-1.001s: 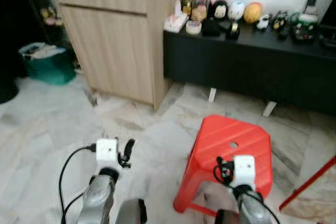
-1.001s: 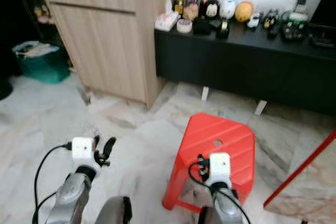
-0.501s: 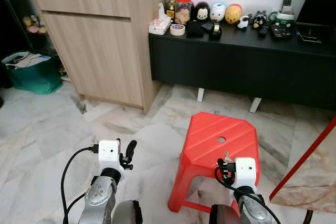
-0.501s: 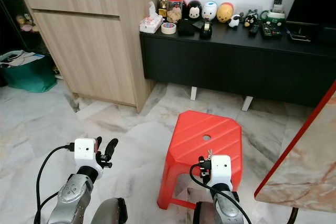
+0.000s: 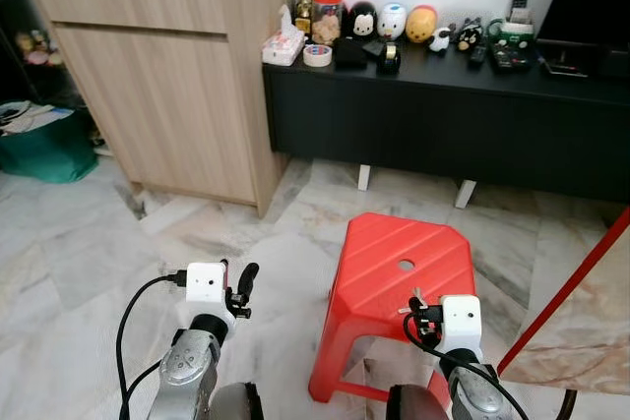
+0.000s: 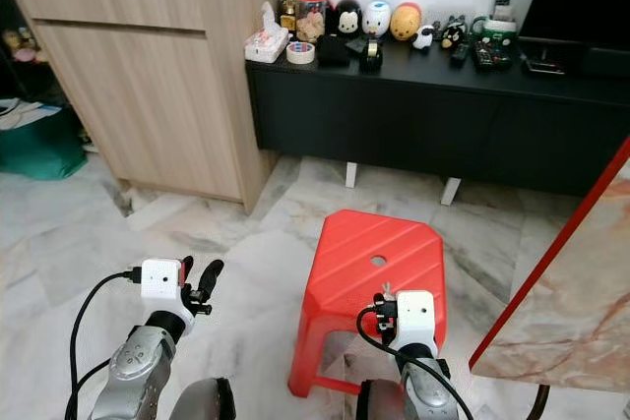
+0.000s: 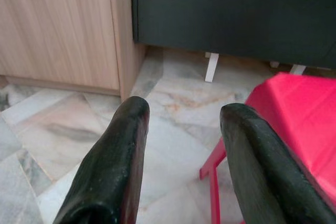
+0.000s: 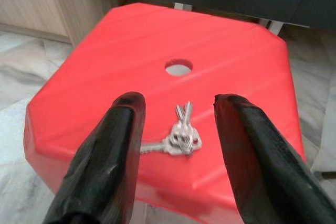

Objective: Hang keys on a hook

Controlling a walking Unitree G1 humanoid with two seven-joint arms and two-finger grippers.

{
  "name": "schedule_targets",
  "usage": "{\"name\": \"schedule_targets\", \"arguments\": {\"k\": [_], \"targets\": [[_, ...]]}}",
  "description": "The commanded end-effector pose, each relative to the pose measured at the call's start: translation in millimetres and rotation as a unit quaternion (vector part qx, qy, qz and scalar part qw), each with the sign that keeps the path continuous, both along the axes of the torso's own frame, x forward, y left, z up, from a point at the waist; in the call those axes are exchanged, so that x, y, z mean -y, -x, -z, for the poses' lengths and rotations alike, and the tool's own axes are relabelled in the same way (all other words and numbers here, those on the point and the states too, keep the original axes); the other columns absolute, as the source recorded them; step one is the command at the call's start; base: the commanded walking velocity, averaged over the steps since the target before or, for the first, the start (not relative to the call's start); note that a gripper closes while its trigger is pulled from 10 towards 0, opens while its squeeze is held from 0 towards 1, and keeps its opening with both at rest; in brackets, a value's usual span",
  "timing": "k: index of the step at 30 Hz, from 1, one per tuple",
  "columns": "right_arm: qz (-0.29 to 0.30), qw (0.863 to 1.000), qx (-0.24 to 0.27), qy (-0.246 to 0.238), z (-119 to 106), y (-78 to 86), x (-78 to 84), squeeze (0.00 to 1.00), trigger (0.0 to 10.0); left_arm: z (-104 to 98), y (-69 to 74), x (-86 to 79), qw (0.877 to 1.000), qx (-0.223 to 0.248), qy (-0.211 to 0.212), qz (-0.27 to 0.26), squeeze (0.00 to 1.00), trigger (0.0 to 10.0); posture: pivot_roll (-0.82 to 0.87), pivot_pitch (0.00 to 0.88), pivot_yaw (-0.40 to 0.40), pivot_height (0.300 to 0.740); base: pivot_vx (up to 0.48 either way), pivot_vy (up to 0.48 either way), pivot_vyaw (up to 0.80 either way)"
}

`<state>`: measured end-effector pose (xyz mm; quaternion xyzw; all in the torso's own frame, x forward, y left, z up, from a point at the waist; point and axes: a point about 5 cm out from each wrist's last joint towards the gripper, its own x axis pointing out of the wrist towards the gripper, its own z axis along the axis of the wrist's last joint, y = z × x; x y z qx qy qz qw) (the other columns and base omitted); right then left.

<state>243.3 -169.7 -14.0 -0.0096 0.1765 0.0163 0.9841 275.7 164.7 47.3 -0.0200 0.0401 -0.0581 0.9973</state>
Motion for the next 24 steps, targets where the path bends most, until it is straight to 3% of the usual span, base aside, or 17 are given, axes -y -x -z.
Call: {"name": "schedule_targets", "arguments": {"k": [1,6,24], "targets": [[-0.005,1.000,0.012,-0.004,-5,-4.5,-4.1,0.00,10.0,1,0.4,-2.6,1.000,-0.003,0.002,-0.004,0.00,10.0,0.01,0.000,-0.014,0.590,0.285,0.000,0.44],[0.003,1.000,0.010,-0.009,-4,-4.1,-2.7,0.00,10.0,1,0.5,-2.5,1.000,-0.003,0.002,-0.004,0.00,10.0,0.01,0.000,-0.015,0.590,0.283,0.000,0.00],[0.011,0.999,-0.031,0.015,6,2.2,10.2,0.00,10.0,4,1.1,-3.6,1.000,-0.008,-0.006,-0.002,0.00,10.0,0.01,0.000,-0.013,0.590,0.000,0.000,0.00]]}}
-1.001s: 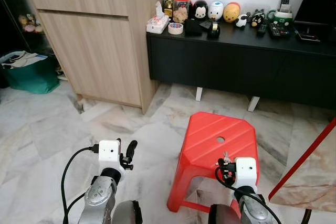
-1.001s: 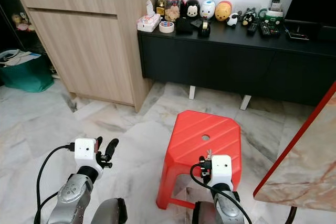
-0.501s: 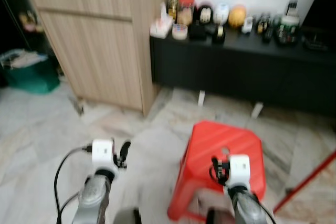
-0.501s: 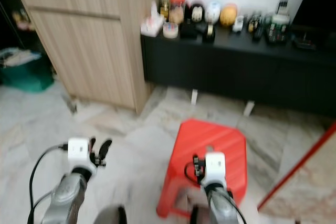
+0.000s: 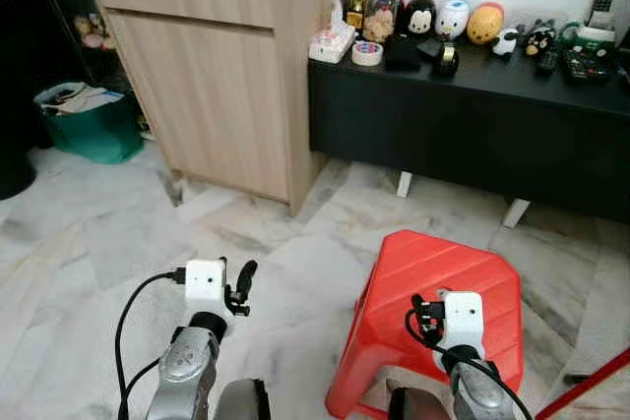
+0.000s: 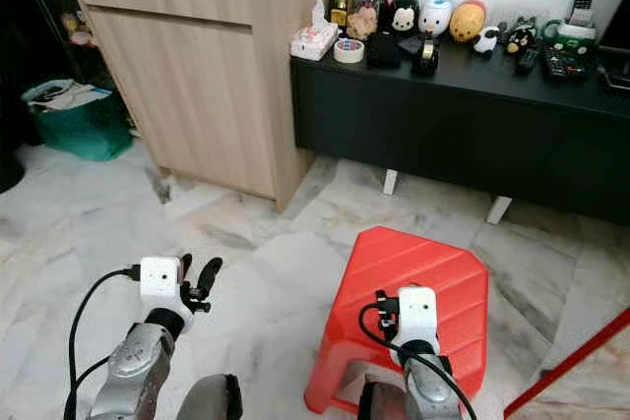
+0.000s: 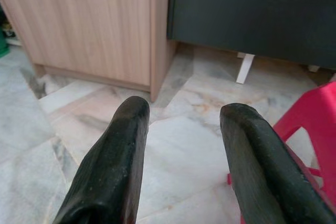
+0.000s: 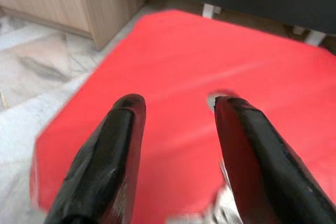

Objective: Hang keys on a hook

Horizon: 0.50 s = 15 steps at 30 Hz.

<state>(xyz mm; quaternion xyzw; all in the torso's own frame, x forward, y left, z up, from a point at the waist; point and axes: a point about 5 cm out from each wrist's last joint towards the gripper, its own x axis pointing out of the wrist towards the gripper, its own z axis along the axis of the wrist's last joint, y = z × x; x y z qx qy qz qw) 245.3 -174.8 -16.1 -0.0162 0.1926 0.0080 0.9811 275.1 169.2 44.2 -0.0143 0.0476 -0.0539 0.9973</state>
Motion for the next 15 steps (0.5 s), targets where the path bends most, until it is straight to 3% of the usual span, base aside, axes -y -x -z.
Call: {"name": "schedule_targets", "arguments": {"k": [1,15], "targets": [[0.006,1.000,-0.017,0.010,4,4.6,6.9,0.00,10.0,1,0.6,0.8,1.000,-0.001,0.000,0.002,0.00,10.0,0.01,0.000,-0.013,0.590,0.000,0.000,0.00],[-0.001,0.998,-0.050,0.030,4,25.0,23.4,0.00,10.0,4,3.0,-0.5,1.000,-0.007,-0.008,0.006,0.00,10.0,0.01,0.000,-0.011,0.590,0.000,0.000,0.00]]}}
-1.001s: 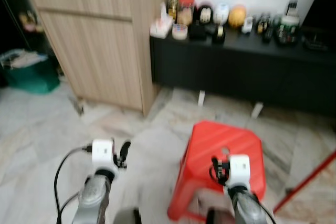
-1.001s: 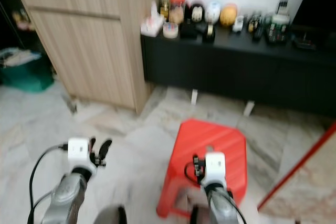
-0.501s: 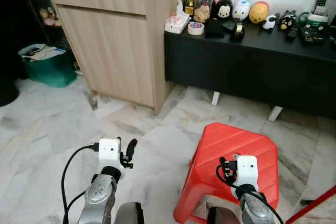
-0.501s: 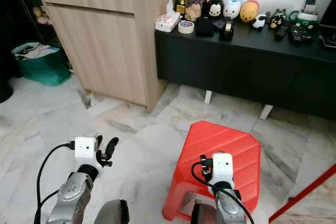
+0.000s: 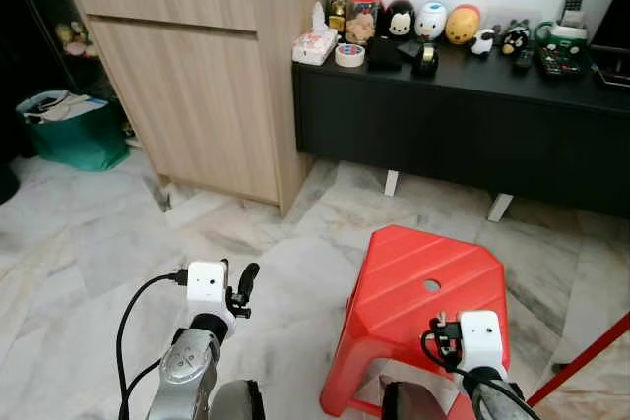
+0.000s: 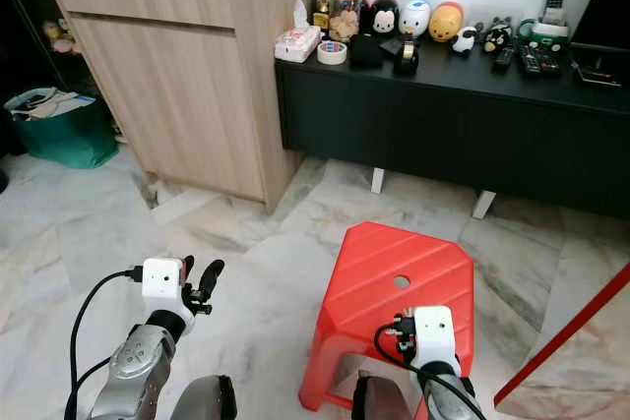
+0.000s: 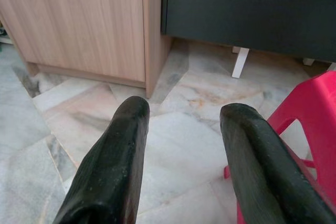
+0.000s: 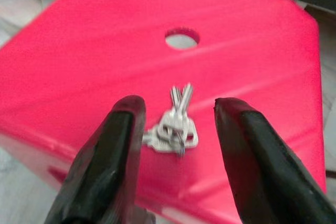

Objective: Hang keys on a hook

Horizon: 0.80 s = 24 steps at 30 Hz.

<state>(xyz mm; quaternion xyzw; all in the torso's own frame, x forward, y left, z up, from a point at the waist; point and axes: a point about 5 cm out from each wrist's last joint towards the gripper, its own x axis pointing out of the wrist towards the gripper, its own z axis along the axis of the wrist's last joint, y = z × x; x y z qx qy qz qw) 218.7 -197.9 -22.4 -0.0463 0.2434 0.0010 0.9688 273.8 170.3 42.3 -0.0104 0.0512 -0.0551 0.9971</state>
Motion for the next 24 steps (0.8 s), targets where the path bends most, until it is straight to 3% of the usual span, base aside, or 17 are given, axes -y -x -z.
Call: {"name": "schedule_targets", "arguments": {"k": [1,4,17,22,23,24], "targets": [[-0.009,1.000,-0.003,-0.001,-2,-1.2,-0.2,0.00,10.0,2,1.4,1.1,1.000,-0.004,-0.005,0.006,0.00,10.0,0.01,0.000,-0.011,0.590,0.000,0.000,0.00],[-0.036,0.998,-0.045,0.011,4,2.3,-2.8,0.00,10.0,2,0.0,3.8,1.000,-0.003,-0.010,0.015,0.00,10.0,0.00,0.000,-0.007,0.590,0.000,0.000,0.00],[-0.012,0.999,-0.045,-0.005,-4,-24.8,0.6,0.00,10.0,0,-1.2,3.8,1.000,0.001,-0.013,0.018,0.00,10.0,0.02,0.000,-0.004,0.590,0.000,0.000,0.00],[0.001,0.998,-0.050,-0.023,-5,-27.7,2.1,0.00,10.0,1,0.5,1.6,1.000,-0.001,-0.014,0.016,0.00,10.0,0.02,0.000,-0.003,0.590,0.000,0.000,0.00],[0.000,0.998,-0.056,-0.030,-5,-28.5,3.5,0.38,10.0,2,1.0,1.1,1.000,-0.002,-0.015,0.016,0.00,10.0,0.02,0.000,0.000,0.590,0.000,0.000,0.00],[-0.002,0.998,-0.059,-0.034,-6,-28.8,4.7,0.19,10.0,2,1.1,0.9,1.000,-0.002,-0.015,0.015,0.00,10.0,0.02,0.000,0.001,0.590,0.000,0.000,0.00]]}}
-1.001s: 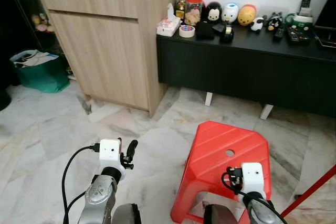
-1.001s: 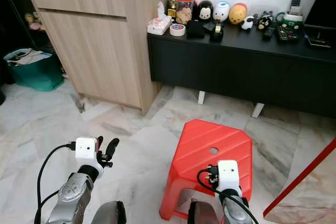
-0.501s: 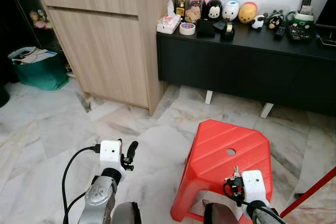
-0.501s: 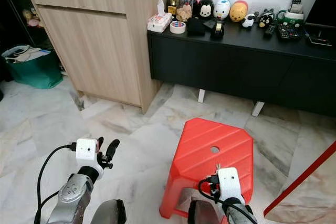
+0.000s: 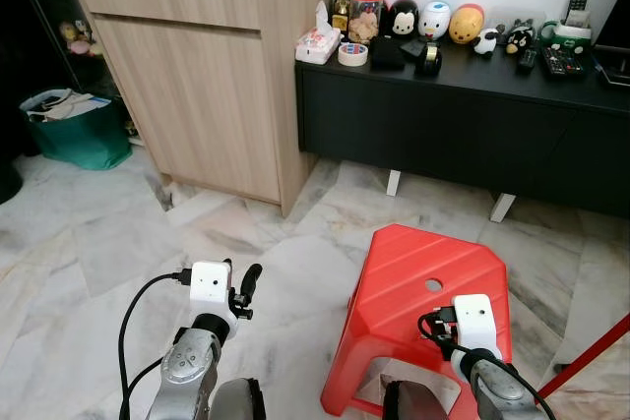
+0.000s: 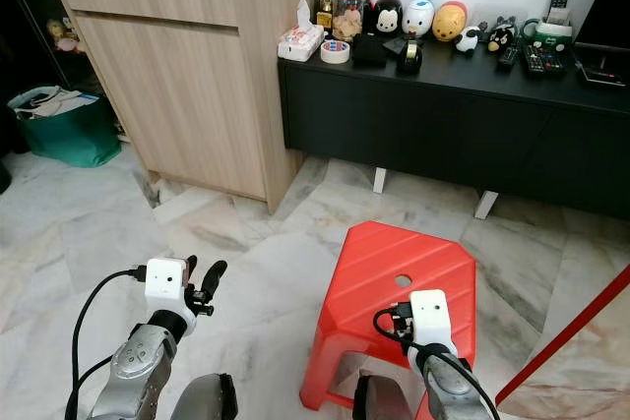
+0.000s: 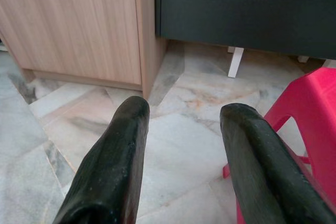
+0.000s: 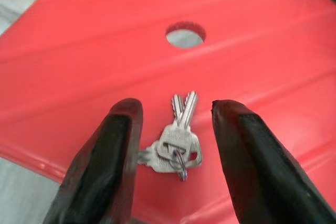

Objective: Hang keys on a hook

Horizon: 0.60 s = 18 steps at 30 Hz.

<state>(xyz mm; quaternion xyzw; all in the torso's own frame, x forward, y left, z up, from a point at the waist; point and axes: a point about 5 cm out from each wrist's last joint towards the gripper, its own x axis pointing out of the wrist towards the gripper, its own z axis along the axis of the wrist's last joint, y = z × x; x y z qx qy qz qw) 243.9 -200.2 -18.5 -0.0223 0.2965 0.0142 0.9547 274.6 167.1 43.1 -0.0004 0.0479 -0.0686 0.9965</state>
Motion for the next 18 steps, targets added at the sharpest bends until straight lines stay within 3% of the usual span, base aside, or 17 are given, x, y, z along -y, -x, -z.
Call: {"name": "schedule_targets", "arguments": {"k": [1,11,12,14,15,16,17,18], "targets": [[0.002,1.000,-0.004,-0.007,-3,-3.8,3.3,0.00,10.0,2,1.8,-2.3,1.000,-0.006,-0.006,0.002,0.00,10.0,0.02,0.000,0.002,0.590,0.000,0.000,0.00],[-0.017,1.000,-0.022,-0.004,-6,-7.0,12.5,0.00,10.0,2,0.4,-0.6,1.000,-0.007,-0.006,0.007,0.00,10.0,0.01,0.000,0.006,0.590,0.000,0.000,0.00],[-0.015,1.000,-0.024,0.000,-6,-7.3,14.7,0.00,0.1,2,0.4,-0.6,1.000,-0.008,-0.007,0.007,0.00,10.0,0.01,0.000,0.006,0.590,0.000,0.000,0.00],[-0.013,1.000,-0.026,0.003,-7,-7.8,17.2,0.00,0.0,3,0.3,-0.8,1.000,-0.008,-0.007,0.007,0.00,10.0,0.02,0.000,0.006,0.590,0.000,0.000,0.00],[-0.013,1.000,-0.027,0.003,-7,-8.0,17.7,0.00,0.0,3,0.3,-0.9,1.000,-0.008,-0.007,0.006,0.00,10.0,0.02,0.000,0.006,0.590,0.000,0.000,0.00],[-0.017,0.999,-0.031,0.006,-7,-8.2,17.9,0.00,4.3,3,0.4,-1.4,1.000,-0.009,-0.008,0.006,0.00,10.0,0.02,0.000,0.007,0.590,0.000,0.000,0.00],[-0.021,0.999,-0.033,0.008,-7,-8.3,18.1,0.00,10.0,3,0.6,-1.7,1.000,-0.009,-0.008,0.006,0.00,10.0,0.02,0.000,0.007,0.590,0.000,0.000,0.00],[-0.024,0.999,-0.036,0.010,-7,-8.3,18.6,0.00,10.0,3,0.9,-2.2,1.000,-0.010,-0.009,0.006,0.00,10.0,0.02,0.000,0.007,0.590,0.000,0.000,0.00]]}}
